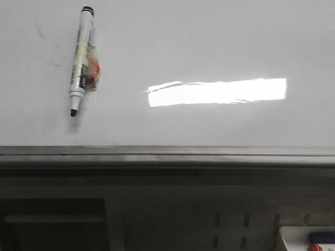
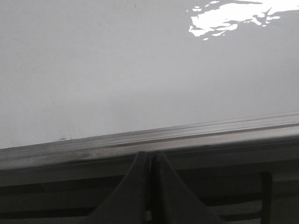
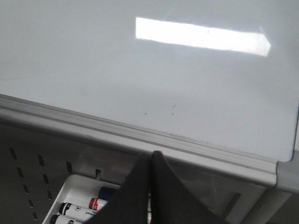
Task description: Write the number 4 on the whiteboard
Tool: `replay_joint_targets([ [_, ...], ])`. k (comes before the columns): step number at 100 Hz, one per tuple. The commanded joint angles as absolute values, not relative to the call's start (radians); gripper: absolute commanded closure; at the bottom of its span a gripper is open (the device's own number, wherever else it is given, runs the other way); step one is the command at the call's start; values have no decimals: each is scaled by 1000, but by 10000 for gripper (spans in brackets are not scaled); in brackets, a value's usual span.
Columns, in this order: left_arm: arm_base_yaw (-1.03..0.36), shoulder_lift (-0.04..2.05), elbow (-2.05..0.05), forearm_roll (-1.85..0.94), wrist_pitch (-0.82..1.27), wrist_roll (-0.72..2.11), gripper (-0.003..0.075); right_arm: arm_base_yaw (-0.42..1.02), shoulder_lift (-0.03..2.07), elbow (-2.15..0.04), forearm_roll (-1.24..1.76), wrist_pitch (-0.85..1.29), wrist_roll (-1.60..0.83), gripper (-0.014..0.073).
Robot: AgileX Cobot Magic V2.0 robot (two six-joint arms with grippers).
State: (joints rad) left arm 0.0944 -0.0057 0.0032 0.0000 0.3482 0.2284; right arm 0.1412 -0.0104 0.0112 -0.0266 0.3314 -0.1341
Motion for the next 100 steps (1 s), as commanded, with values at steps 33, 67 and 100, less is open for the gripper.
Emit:
replay_joint_targets([
  [33,98,-30,39,-7,305,222,741,134,-24,34,-49,308,-135,659],
  [67,98,-30,39,-7,305,222,741,134,-24,34,-49,308,-135,659],
  [100,98,-30,39,45,305,222,741,134,-24,34,-49,154,-135,659],
])
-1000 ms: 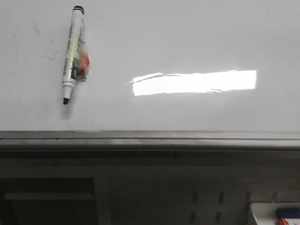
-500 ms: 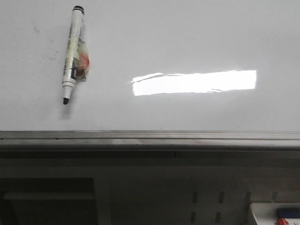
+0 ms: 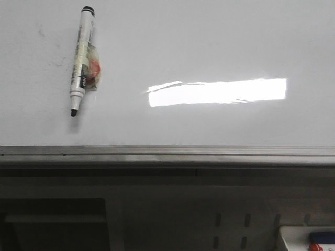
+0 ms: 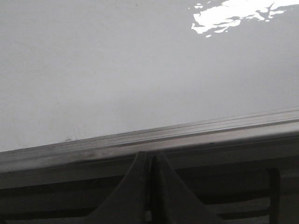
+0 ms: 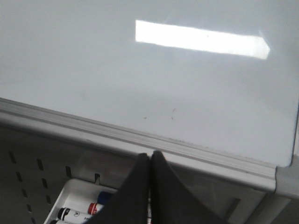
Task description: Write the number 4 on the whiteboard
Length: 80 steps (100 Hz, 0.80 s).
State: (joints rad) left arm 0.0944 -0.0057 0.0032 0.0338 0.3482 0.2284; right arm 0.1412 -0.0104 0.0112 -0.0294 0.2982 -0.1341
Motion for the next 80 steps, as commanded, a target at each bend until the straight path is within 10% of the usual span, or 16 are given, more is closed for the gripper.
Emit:
replay_joint_targets([
  [1,98,-30,39,45,305,222,741,134,-24,34,-49,146,-135,659],
  [35,98,-30,39,23,280,220,741,134,-24,34,12,-68,-135,659],
  [80,98,-30,37,-1232,93,215,741,134,-24,17,427,-116,-135,659],
])
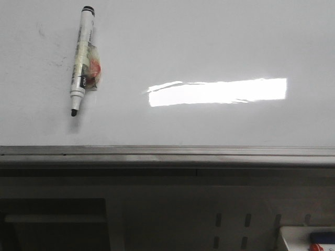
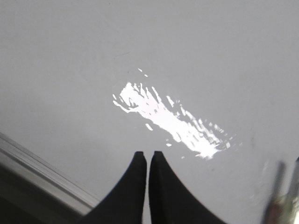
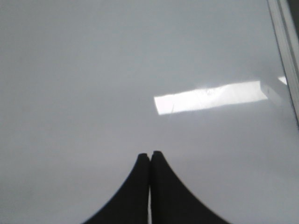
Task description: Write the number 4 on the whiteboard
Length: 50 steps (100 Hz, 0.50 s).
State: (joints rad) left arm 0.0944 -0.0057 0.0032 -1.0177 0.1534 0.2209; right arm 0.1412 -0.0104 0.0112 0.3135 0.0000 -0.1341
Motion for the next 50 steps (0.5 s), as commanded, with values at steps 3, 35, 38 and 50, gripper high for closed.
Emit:
replay_joint_targets([
  [3,98,-30,29,-1247,111,221,741,134,-24,7,442,-112,-135,659],
  [35,98,180,-299,-788,554,390,740,134,72,-287,412,192,-257,657],
  [38,98,223,-343,-747,565,390,740,134,99,-314,412,216,-271,657],
  [50,24,320,-455,-673,568,390,712,134,188,-407,412,293,-285,656],
])
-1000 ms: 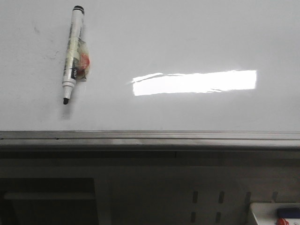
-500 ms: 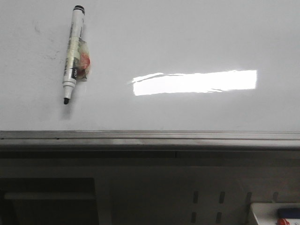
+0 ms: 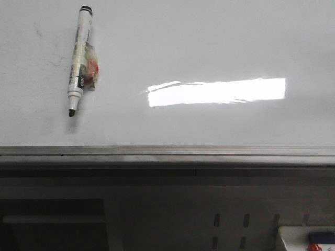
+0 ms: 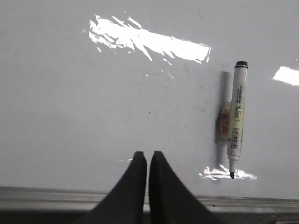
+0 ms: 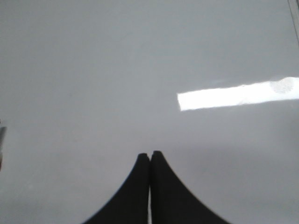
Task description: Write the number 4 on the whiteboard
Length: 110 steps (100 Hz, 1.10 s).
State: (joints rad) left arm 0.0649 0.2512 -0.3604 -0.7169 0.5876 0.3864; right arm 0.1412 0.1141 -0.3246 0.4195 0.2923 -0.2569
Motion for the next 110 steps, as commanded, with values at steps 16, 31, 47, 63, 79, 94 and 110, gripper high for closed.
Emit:
replay_joint_targets([
  [16,-47,446,-528,-625,598,400,383,134,277,-478,412,346,-285,597],
  [31,-126,553,-548,-636,579,408,229,134,315,-504,412,353,-285,335],
  [47,-249,699,-602,-717,565,471,323,134,334,-510,412,372,-285,194],
  [63,-381,873,-671,-733,521,478,334,134,341,-510,412,370,-285,197],
  [79,-476,1043,-733,-735,435,478,335,134,341,-510,412,370,-285,197],
  [94,-499,1171,-779,-740,419,478,335,134,341,-510,412,372,-285,197],
  [110,-499,1253,-793,-733,406,478,414,134,341,-510,414,372,-285,197],
])
